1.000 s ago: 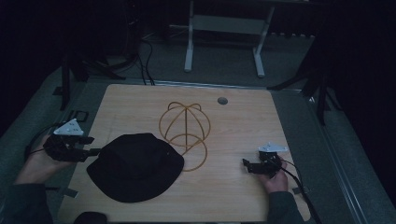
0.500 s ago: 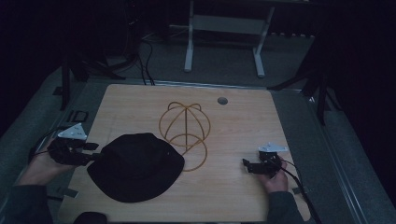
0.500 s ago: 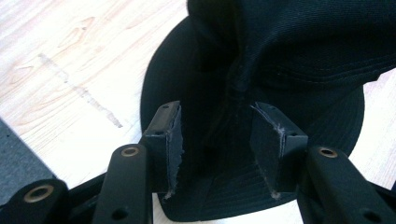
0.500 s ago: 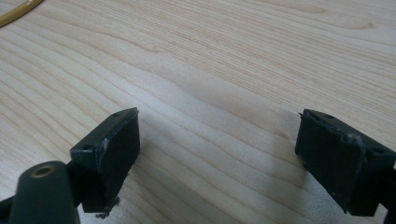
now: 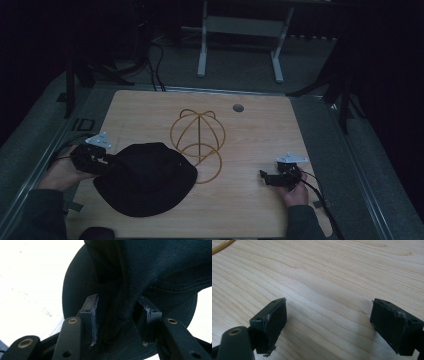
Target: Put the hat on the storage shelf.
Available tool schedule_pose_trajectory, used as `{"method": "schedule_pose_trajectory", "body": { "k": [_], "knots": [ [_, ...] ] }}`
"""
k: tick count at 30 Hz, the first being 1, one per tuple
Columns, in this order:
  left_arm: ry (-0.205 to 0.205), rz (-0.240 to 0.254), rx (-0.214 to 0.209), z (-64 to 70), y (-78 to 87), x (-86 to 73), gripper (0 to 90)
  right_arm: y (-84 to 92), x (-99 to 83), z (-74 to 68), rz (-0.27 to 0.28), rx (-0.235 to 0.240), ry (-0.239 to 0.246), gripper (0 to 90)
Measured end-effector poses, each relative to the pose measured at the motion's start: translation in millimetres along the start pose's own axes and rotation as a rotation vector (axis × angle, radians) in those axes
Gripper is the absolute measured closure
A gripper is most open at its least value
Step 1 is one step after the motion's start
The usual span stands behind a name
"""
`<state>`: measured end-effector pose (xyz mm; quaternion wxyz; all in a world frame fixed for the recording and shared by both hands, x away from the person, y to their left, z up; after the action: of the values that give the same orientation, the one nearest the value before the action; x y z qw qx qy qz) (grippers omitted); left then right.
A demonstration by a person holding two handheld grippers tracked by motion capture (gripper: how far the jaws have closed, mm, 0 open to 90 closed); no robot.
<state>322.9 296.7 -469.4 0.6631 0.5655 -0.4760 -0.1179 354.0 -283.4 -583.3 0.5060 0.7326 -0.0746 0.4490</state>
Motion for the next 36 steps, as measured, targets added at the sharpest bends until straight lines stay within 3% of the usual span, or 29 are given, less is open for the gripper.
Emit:
{"method": "schedule_pose_trajectory", "body": {
  "k": [10,17,21,30,36],
  "knots": [
    [-0.040,-0.053,-0.046,3.5,-17.0,10.7,59.1,0.0,0.0,0.0,0.000,0.000,0.000,13.8],
    [-0.069,-0.048,-0.079,1.5,-22.3,13.0,61.2,0.0,0.0,0.0,0.000,0.000,0.000,13.8],
    [-0.079,-0.049,-0.089,0.2,-24.2,13.1,65.5,0.0,0.0,0.0,0.000,0.000,0.000,13.8],
    [-0.110,-0.051,-0.087,1.5,-26.0,13.9,84.6,0.0,0.0,0.0,0.000,0.000,0.000,13.8],
    [-0.123,-0.038,-0.095,3.4,-20.6,14.0,87.9,0.0,0.0,0.0,0.000,0.000,0.000,13.8]
  ]
}}
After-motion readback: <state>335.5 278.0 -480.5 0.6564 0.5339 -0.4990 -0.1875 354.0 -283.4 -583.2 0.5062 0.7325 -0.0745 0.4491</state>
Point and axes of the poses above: each handheld gripper's, and its own axes: y roughly backward along the jaws, x roughly out of its top, z roughly to its right, the point moved 2 cm from there along -y, roughly forward along the jaws, and after that the axes turned 7 degrees about x, right-handed, at the moved point
